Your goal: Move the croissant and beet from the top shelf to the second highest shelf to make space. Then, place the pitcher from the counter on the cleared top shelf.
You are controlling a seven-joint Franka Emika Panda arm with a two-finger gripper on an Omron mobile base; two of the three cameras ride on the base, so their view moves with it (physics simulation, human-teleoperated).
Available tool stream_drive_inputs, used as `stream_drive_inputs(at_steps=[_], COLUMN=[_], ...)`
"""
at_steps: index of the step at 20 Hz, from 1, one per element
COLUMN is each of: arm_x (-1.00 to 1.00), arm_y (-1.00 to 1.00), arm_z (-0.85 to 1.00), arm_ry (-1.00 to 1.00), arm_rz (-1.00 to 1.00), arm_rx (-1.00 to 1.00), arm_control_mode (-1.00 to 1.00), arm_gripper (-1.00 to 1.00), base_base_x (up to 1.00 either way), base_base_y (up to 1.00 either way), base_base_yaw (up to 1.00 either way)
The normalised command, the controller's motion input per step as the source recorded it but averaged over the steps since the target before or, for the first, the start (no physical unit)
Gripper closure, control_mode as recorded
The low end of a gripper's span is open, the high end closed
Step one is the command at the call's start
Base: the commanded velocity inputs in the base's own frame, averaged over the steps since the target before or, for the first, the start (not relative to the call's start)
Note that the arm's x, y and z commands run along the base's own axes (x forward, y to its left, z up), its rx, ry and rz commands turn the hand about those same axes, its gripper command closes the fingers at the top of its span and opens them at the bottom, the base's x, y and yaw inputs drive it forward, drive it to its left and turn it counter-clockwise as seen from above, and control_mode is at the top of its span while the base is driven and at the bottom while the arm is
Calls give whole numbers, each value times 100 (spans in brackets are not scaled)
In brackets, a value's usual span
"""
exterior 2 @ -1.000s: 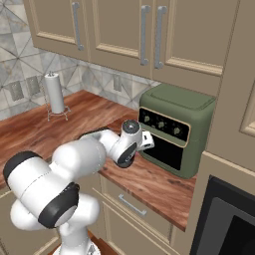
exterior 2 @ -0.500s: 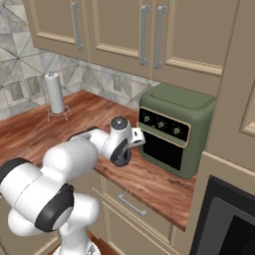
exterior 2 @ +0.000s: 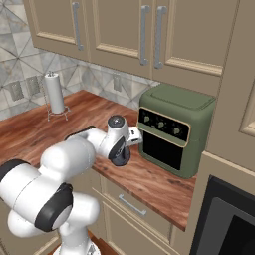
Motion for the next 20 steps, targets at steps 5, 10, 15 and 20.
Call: stream_drive_inputs(at_steps=[5, 10, 15, 20], arm_x=[0, 0, -16, -86], arm_y=[1, 5, 13, 25], arm_z=[-21, -13, -25, 30], arm_ry=[2, -1, -4, -4], arm_rz=[4, 1, 5, 6], arm_rx=[0, 0, 0, 0], arm_control_mode=[-100, -100, -100, -100], arm_gripper=[100, 100, 100, 100], base_base_x=[0, 0, 0, 0], base_base_y=[0, 0, 0, 0], base_base_yaw=[0, 0, 0, 0])
